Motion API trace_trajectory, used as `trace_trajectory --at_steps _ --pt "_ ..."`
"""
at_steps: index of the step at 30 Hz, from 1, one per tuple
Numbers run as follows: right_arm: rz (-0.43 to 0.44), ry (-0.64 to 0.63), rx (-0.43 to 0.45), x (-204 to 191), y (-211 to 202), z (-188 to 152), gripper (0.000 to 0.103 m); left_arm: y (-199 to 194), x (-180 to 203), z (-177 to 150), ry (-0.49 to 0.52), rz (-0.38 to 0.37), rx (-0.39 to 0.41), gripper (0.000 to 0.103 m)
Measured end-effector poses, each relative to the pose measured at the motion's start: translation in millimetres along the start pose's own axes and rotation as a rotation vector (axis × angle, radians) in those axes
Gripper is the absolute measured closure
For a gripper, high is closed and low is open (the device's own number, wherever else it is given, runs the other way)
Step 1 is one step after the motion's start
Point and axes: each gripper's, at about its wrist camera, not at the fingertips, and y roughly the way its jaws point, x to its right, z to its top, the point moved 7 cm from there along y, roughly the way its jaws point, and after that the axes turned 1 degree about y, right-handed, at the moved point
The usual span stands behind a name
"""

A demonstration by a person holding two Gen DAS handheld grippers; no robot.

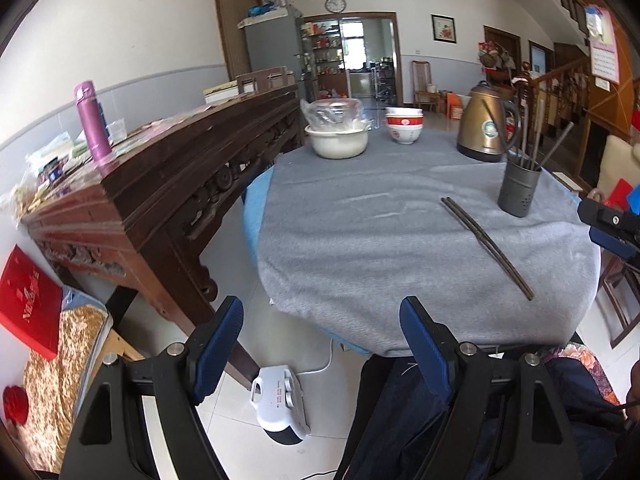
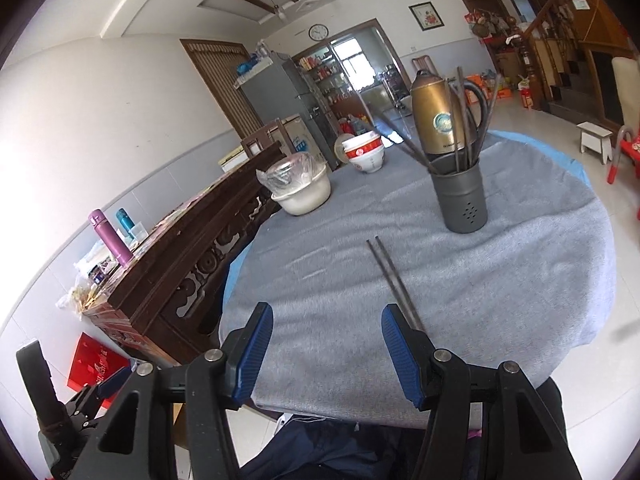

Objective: Organize utensils
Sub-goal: 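Move the open right tool down toward the two chopsticks on the cloth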

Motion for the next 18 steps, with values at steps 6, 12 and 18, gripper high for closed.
trace_trajectory --at_steps 6,12,18 --pt "0.001 -0.017 -0.037 -5.6 13.7 -6.5 0.042 5.0 -4.4 -4.0 -0.017 0.003 -0.017 0.022" --pt "0.001 0.001 -0.037 0.3 14.4 -6.0 0.042 5.1 3.8 -3.2 0.008 -0.001 -0.017 0.022" --pt "0.013 0.01 -0.037 2.3 13.9 -6.7 0.042 4.5 9.3 -2.0 0.032 0.002 -0.02 0.022"
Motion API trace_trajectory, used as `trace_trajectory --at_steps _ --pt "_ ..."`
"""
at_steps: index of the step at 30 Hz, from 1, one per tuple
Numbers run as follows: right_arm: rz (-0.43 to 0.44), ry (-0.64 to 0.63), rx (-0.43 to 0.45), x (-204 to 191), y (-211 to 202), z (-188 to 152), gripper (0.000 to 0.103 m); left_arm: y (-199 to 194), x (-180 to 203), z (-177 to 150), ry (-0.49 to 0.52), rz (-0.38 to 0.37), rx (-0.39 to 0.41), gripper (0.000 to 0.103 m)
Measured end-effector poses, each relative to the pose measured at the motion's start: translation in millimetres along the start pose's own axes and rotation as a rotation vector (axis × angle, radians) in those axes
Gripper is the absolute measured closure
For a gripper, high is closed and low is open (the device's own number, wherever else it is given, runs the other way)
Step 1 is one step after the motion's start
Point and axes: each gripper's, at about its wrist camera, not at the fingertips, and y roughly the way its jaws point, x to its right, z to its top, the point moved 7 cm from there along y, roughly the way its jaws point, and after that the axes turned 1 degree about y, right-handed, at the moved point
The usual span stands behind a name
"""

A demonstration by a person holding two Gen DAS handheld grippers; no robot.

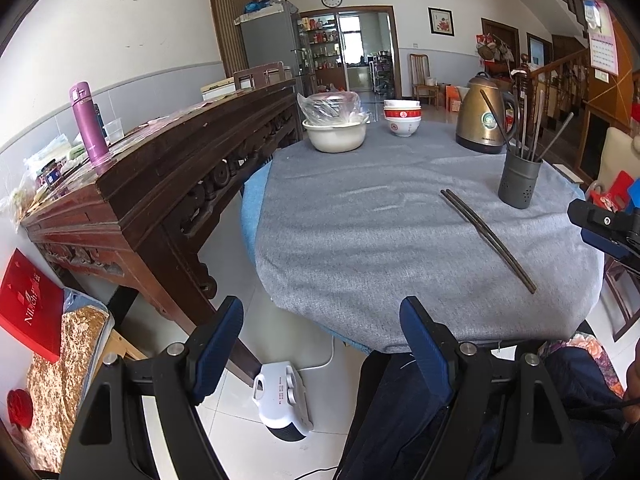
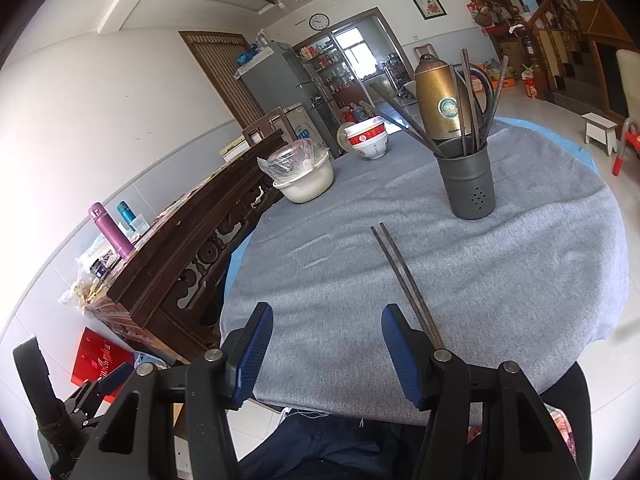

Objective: Organize utensils
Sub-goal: 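Move the open right tool down toward the two chopsticks on the cloth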

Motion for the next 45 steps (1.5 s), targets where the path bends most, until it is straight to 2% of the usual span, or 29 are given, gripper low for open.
trace_trajectory --at_steps 13,25,31,37,45 --pt "0.012 0.052 -0.04 18.6 8.9 -13.8 0.042 15.9 9.2 -8.5 0.004 -0.004 -0.052 0.022" --pt "-0.022 0.115 -0.078 56.2 23.8 -19.7 0.042 54.4 27.2 -18.8 0.028 -0.007 -0.134 0.022" --pt "-0.062 0.058 -0.048 68.4 22.6 -10.3 0.042 72.3 35.8 -15.9 0.045 0.005 -0.151 0.022" --pt "-0.117 -0.029 0.011 79.9 12.9 7.8 0.042 80.6 49.3 13.3 0.075 0.026 -0.086 0.022" --pt "-0.161 0.008 0.059 113.9 4.8 34.7 0.042 84.9 80.3 85.0 0.069 -0.043 0.021 0.022"
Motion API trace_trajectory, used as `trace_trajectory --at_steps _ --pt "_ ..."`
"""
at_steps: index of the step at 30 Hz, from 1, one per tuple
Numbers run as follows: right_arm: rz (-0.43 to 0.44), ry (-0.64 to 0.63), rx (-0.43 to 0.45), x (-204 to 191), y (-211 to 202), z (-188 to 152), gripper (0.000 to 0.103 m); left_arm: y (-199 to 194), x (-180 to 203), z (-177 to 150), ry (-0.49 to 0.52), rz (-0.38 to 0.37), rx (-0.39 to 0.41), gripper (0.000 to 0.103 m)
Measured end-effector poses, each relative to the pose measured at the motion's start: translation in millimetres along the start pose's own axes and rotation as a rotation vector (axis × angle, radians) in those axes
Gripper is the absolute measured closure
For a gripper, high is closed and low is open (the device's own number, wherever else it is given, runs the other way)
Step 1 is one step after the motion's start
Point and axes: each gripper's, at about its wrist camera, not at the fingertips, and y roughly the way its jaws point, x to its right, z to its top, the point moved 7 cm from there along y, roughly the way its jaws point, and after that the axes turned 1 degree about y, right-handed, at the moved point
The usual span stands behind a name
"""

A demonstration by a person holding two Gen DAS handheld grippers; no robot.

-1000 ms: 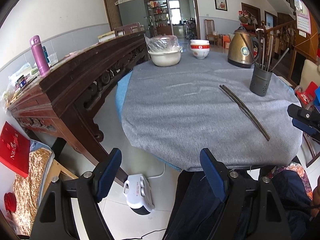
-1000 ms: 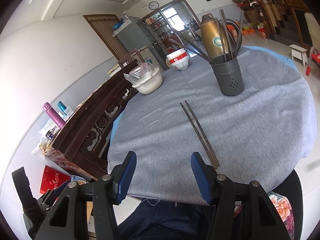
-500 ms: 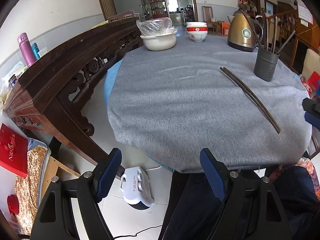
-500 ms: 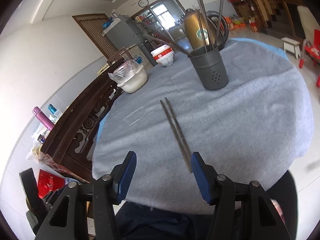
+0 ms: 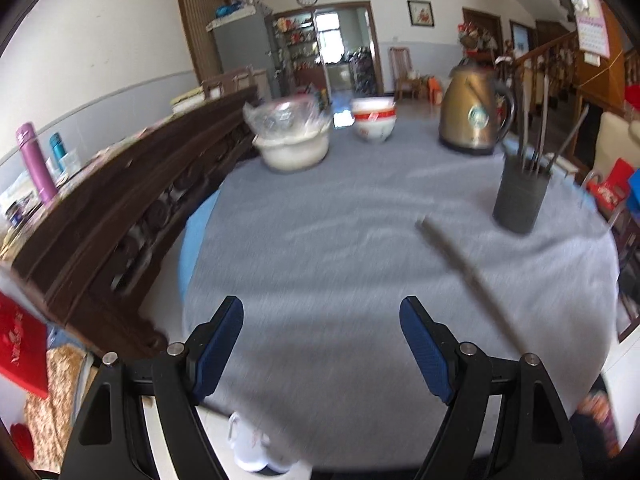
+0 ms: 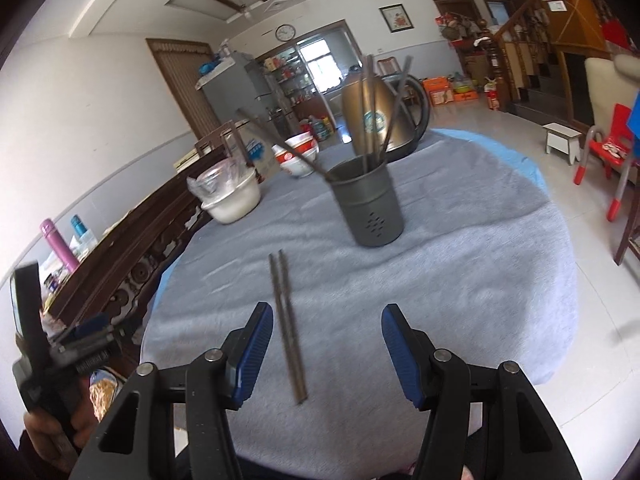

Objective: Organize utensils
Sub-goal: 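Move the open right tool down toward the two chopsticks on the cloth, then close the right tool on one dark chopstick and lift it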

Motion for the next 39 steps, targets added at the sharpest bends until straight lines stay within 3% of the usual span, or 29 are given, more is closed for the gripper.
trace_trajectory --at_steps 7,14,17,22,24,26,39 --pt "-0.015 -0.049 -0.04 -6.2 20.6 28.2 0.042 7.4 8.2 43.6 -0.058 -0.065 0.013 0.022" --pt "0.001 -0.133 -0.213 -36.7 89.8 31.8 0.046 37.6 2.8 15.2 -0.064 -0.075 -0.105 0.022" --pt "0.009 -0.186 -0.276 -55.3 122.4 27.5 0.066 46.0 -5.6 5.8 -0.085 -0.073 -0.136 0.022" --pt "0.0 -0.266 -0.337 -76.0 174.6 21.6 0.067 50.0 -18.1 -3.3 -0.121 -0.086 -0.162 0.022" --pt "-0.011 -0.287 -0.37 -79.2 194.7 18.5 0.077 50.4 -20.7 -7.4 -0.125 -0.091 -0.17 0.022" --pt "-0.015 -0.291 -0.399 -80.5 210.4 16.7 0.08 50.4 -23.3 -12.3 -0.127 -0.098 -0.181 0.022" --pt "-0.022 -0.227 -0.551 -70.9 237.9 -0.4 0.086 52.9 -47.4 -15.1 -0.169 -0.098 -0.204 0.022"
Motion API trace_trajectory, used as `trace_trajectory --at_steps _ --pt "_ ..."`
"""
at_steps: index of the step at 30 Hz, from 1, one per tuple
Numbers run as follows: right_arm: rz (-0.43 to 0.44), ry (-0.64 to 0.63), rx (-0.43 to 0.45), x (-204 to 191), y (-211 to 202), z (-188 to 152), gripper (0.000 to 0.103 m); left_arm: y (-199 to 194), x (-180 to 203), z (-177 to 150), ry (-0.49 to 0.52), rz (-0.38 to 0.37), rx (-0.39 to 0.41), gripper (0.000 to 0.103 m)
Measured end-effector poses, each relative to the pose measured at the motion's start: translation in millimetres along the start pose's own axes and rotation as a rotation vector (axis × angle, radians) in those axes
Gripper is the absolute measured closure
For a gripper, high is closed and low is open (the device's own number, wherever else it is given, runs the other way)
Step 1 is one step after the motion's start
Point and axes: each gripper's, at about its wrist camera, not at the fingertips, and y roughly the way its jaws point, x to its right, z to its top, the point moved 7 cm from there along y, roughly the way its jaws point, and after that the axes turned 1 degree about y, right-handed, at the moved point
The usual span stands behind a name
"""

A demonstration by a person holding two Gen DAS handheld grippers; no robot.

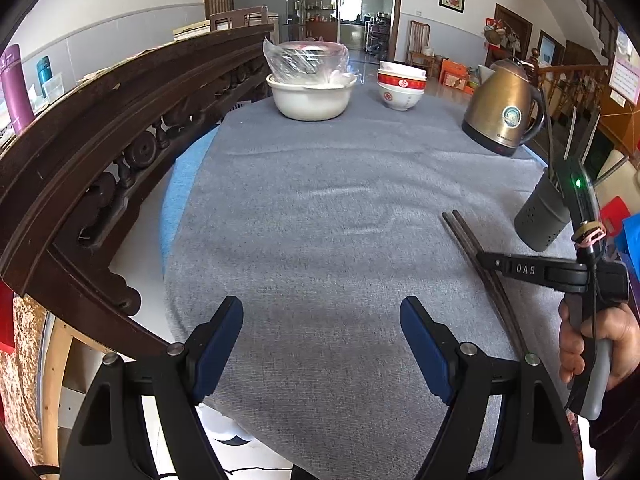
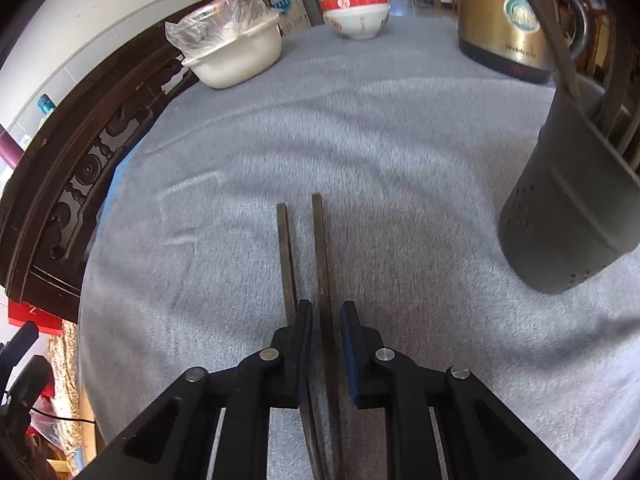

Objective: Organize utensils
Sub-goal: 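Close the right tool on one dark chopstick and lift it, then close the left tool on the remaining chopstick while the right tool holds its chopstick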

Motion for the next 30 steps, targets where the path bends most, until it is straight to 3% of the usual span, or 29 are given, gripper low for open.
trace_trajectory --at_steps 3,7,12,18,22,25,30 --pt "-0.029 -0.015 0.002 0.0 -0.9 -3.0 0.086 -1.0 2.5 1.6 0.002 0.001 0.0 0.022" --pt "-0.056 0.014 0.019 8.4 -6.3 -4.9 0.096 -0.5 12.9 1.9 0.017 -0.004 -0.002 0.022" --pt "-0.084 0.091 0.072 35.9 -24.0 -11.3 0.097 4.4 34.5 -0.1 0.061 -0.04 -0.023 0.022" --pt "-0.083 0.17 0.111 68.2 -43.6 -23.6 0.097 33.5 61.4 4.8 0.047 -0.167 -0.137 0.022" --pt "0.006 0.21 0.136 70.7 -49.8 -16.6 0.094 57.7 72.9 18.3 0.036 -0.197 -0.19 0.022" --pt "-0.012 0.167 0.171 63.9 -48.1 -3.3 0.094 74.6 84.4 28.9 0.037 -0.222 -0.23 0.022" --pt "-0.041 0.145 0.153 56.7 -22.1 13.2 0.094 99.9 95.8 39.8 0.001 -0.256 -0.3 0.022"
